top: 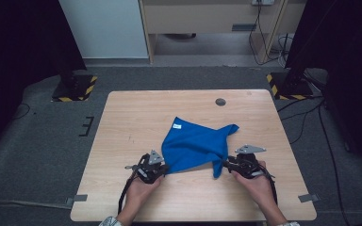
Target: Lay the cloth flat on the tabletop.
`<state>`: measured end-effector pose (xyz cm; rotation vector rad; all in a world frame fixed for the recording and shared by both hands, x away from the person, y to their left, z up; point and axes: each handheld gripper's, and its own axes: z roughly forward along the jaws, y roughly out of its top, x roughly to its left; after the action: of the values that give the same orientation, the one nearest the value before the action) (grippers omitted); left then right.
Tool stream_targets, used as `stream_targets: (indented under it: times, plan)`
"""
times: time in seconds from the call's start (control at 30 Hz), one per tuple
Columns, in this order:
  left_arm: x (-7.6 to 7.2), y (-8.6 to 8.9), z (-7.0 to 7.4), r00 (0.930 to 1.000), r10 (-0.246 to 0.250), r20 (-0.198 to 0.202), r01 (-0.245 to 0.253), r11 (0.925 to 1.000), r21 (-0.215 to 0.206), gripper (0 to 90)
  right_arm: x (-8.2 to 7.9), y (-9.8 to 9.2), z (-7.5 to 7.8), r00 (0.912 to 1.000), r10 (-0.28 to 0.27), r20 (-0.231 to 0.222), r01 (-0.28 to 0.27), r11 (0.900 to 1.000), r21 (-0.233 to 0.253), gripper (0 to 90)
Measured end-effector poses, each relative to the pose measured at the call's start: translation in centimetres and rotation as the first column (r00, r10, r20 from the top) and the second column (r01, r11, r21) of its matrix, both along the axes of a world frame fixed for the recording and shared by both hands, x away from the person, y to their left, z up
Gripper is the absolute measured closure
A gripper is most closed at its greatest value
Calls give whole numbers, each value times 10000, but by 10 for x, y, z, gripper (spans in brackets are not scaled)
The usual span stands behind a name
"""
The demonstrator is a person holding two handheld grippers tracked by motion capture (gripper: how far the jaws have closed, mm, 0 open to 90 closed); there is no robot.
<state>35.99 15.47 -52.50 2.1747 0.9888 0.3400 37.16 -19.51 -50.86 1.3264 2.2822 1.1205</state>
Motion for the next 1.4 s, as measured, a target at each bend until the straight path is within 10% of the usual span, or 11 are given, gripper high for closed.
stream_targets:
  times: [0.3,0.53,0.8,0.93,1.23,1.4]
  plan:
    - [0,4,5,9998,119,160,-118,9999,-51,880,7,-3,-3,9981,-611,-38,612,9980,163,544]
    - [1,5,6,9997,138,190,-137,9999,-69,880,5,20,-13,9991,-415,-64,407,9946,-954,443]
    - [2,9,8,9995,241,224,-239,9997,-78,882,1,24,-8,9989,-411,205,423,9971,-636,382]
    - [3,14,9,9989,388,249,-384,9991,-168,882,2,29,-16,9997,-210,-100,195,9905,-1361,469]
    - [6,13,10,9987,432,281,-424,9987,-289,883,7,16,-16,9997,-107,-235,77,9924,-1226,821]
    - [13,2,10,9990,266,349,-259,9995,-196,883,16,-3,-15,9984,-437,-361,398,9940,-1021,875]
